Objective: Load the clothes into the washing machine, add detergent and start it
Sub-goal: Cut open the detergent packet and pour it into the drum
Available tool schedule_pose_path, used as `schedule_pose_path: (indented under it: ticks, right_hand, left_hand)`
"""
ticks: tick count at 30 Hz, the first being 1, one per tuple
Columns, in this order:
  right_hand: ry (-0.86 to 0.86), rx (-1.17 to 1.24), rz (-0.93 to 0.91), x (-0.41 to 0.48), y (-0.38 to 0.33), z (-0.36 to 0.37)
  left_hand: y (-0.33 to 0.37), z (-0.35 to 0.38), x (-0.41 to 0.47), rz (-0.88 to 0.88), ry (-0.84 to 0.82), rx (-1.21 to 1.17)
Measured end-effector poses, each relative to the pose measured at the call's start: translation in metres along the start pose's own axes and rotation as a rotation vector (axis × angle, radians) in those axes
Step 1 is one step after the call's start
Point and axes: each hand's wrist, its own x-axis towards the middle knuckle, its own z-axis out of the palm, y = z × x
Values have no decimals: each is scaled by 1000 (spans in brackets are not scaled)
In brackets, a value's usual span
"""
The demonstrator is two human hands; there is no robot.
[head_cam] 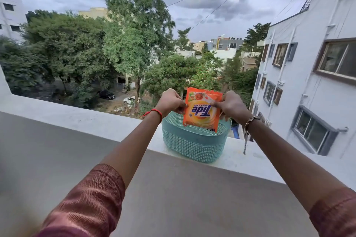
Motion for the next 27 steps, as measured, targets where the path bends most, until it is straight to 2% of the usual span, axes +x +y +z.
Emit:
schedule_pose_path:
  ticks: [7, 14, 18, 23, 27]
  right_hand:
    - [71, -308, -3, 14, 10, 15]
    - [89, -545, 15, 12, 5, 22]
    - [118, -675, -13, 9, 5, 26]
    - [103, -683, -45, 4, 1, 22]
    - [102, -664, -64, -6, -3, 11]
  left_hand:
    - [-8, 8, 27, -104, -170, 140]
    - [-13, 15, 38, -188, -242, 229]
    - [-13, 18, 36, -178, -230, 248]
    - [-12, 18, 31, -169, -243, 276]
    - [-3, 14, 21, -101, -178, 334]
